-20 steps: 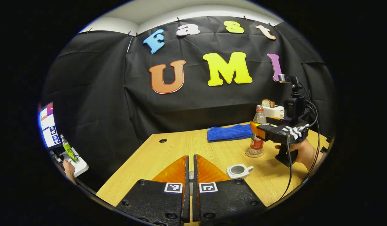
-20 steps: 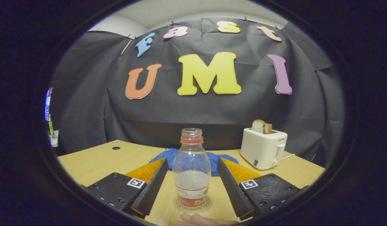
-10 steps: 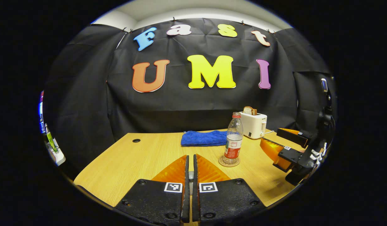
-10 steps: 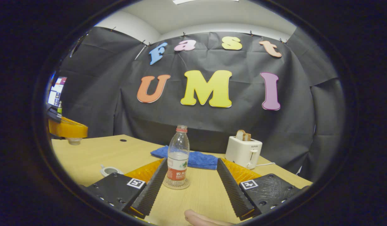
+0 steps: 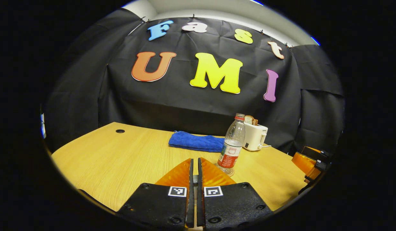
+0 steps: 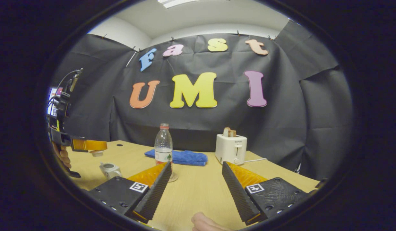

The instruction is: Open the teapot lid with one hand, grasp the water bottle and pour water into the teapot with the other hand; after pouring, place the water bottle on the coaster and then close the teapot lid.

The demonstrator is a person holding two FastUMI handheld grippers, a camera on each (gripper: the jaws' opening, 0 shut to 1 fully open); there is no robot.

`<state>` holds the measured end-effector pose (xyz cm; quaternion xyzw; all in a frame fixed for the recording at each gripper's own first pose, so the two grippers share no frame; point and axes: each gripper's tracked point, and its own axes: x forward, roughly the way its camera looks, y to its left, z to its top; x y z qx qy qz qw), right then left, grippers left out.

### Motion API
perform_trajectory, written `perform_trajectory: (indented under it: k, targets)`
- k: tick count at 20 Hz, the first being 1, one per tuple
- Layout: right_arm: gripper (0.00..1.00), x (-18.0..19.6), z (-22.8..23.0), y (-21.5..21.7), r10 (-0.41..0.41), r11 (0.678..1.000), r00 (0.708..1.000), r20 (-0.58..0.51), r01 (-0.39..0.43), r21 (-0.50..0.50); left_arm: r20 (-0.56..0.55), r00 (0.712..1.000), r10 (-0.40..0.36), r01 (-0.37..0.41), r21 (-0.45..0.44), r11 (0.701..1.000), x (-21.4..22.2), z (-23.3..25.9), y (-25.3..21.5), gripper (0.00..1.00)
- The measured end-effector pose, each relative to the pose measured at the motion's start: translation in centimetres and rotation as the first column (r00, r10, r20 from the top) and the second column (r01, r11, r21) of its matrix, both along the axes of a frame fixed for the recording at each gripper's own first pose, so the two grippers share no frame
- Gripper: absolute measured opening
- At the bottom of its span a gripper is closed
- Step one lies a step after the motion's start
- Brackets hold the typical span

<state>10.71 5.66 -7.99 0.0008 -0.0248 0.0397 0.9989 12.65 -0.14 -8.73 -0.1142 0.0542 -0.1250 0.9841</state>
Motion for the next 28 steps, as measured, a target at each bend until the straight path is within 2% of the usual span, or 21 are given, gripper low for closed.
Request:
perform_trajectory:
  k: [6, 7, 10, 12, 15, 17, 18, 20, 22, 25, 26, 27, 28]
  targets:
    - [0.98, -1.9, 0.1, 0.0, 0.025, 1.000, 0.999, 0.021, -0.025, 0.002, -0.086, 0.996, 0.012, -0.007, 0.058, 0.998, 2.1, -4.4, -0.4, 0.06]
    - [0.94, -2.0, -0.1, -0.1, 0.024, 1.000, 1.000, 0.013, -0.024, 0.002, -0.083, 0.997, -0.003, 0.008, 0.059, 0.998, 2.1, -4.4, -0.7, 0.06]
    - [0.98, -2.2, 0.0, 0.0, 0.022, 1.000, 1.000, 0.013, -0.022, 0.013, -0.076, 0.997, 0.002, 0.005, 0.086, 0.996, 2.4, -4.3, -0.5, 0.06]
    - [0.95, -2.2, 0.1, 0.1, 0.017, 1.000, 1.000, 0.013, -0.017, 0.004, -0.100, 0.995, 0.018, -0.005, 0.124, 0.992, 3.4, -5.2, -0.2, 0.07]
    - [0.95, -2.8, 0.1, 0.6, 0.021, 1.000, 1.000, 0.017, -0.021, 0.002, -0.115, 0.993, 0.010, 0.003, 0.119, 0.993, 3.1, -5.4, -0.4, 0.07]
    - [0.98, -3.2, 0.0, 0.8, 0.026, 1.000, 1.000, 0.014, -0.026, -0.013, -0.096, 0.994, 0.048, -0.029, 0.189, 0.981, 2.3, -5.4, -0.3, 0.09]
    - [0.95, -3.3, 0.0, 0.8, 0.026, 1.000, 1.000, 0.015, -0.026, -0.012, -0.088, 0.995, 0.046, -0.027, 0.203, 0.979, 2.1, -5.0, -0.6, 0.13]
    - [0.98, -3.4, 0.1, 0.3, 0.017, 1.000, 1.000, 0.015, -0.017, -0.015, -0.059, 0.997, 0.049, -0.036, 0.206, 0.978, 1.7, -3.7, -0.8, 0.20]
    - [0.95, -3.9, 0.5, -0.4, 0.002, 1.000, 1.000, 0.012, -0.001, -0.020, -0.041, 0.998, 0.045, -0.036, 0.197, 0.980, 0.8, -2.4, -1.3, 0.26]
    - [0.97, -4.8, 2.2, -1.8, -0.053, 0.998, 0.999, 0.011, 0.053, -0.032, 0.002, 0.996, 0.091, -0.089, 0.206, 0.974, -1.2, 0.8, -0.8, 0.37]
    - [0.95, -5.4, 3.0, -2.2, -0.073, 0.996, 0.997, 0.001, 0.073, -0.044, 0.019, 0.995, 0.102, -0.103, 0.211, 0.972, -2.3, 2.0, -0.6, 0.48]
    - [0.95, -6.2, 3.8, -2.6, -0.082, 0.996, 0.997, -0.007, 0.082, -0.046, 0.034, 0.993, 0.110, -0.114, 0.210, 0.971, -3.0, 3.2, -0.3, 0.44]
    - [0.95, -7.4, 5.3, -2.3, -0.063, 0.997, 0.998, 0.002, 0.063, -0.048, 0.061, 0.991, 0.117, -0.127, 0.206, 0.970, -4.5, 5.0, -0.2, 0.51]
